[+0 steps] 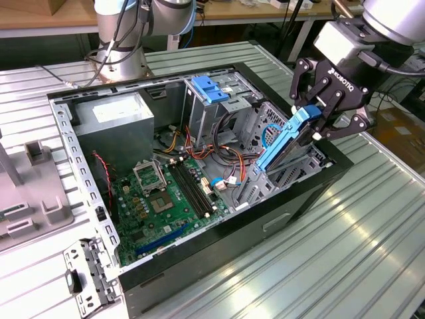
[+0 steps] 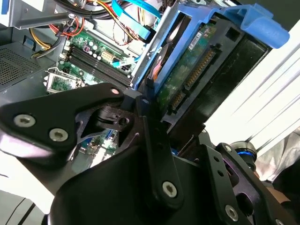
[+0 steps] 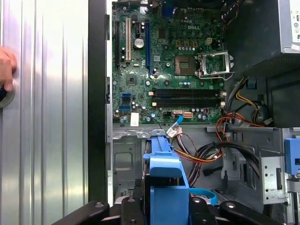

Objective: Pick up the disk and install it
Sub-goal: 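Insert the disk into the insertion slot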

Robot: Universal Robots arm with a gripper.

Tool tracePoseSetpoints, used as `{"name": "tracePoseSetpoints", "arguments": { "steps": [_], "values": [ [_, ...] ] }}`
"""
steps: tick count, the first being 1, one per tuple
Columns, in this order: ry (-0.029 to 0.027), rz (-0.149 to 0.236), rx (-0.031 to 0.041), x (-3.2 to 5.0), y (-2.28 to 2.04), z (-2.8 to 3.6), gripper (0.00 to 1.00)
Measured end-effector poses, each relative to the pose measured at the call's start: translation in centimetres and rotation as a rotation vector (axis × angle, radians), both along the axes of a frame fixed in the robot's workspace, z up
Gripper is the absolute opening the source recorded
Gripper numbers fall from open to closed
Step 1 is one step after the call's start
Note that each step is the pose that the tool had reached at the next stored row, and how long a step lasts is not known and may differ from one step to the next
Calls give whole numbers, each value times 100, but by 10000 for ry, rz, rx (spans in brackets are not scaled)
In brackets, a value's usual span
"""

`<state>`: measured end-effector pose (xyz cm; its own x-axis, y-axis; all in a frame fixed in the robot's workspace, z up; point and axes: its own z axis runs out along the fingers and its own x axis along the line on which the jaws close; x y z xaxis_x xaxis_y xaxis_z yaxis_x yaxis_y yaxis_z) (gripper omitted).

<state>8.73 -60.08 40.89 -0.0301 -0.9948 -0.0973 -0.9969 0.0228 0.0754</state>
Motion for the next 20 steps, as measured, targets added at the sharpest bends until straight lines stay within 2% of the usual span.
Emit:
{"name": "tracePoseSetpoints", "arguments": {
  "steps": [1, 7, 9, 14, 20],
  "values": [
    [1, 0, 2, 0, 0, 0, 44],
    [-1, 0, 1, 0, 0, -1, 44],
    [-1, 0, 2, 0, 0, -2, 11],
    [-1, 0, 0, 16, 0, -8, 11],
    [0, 0, -8, 88, 0, -45, 11]
  ]
}}
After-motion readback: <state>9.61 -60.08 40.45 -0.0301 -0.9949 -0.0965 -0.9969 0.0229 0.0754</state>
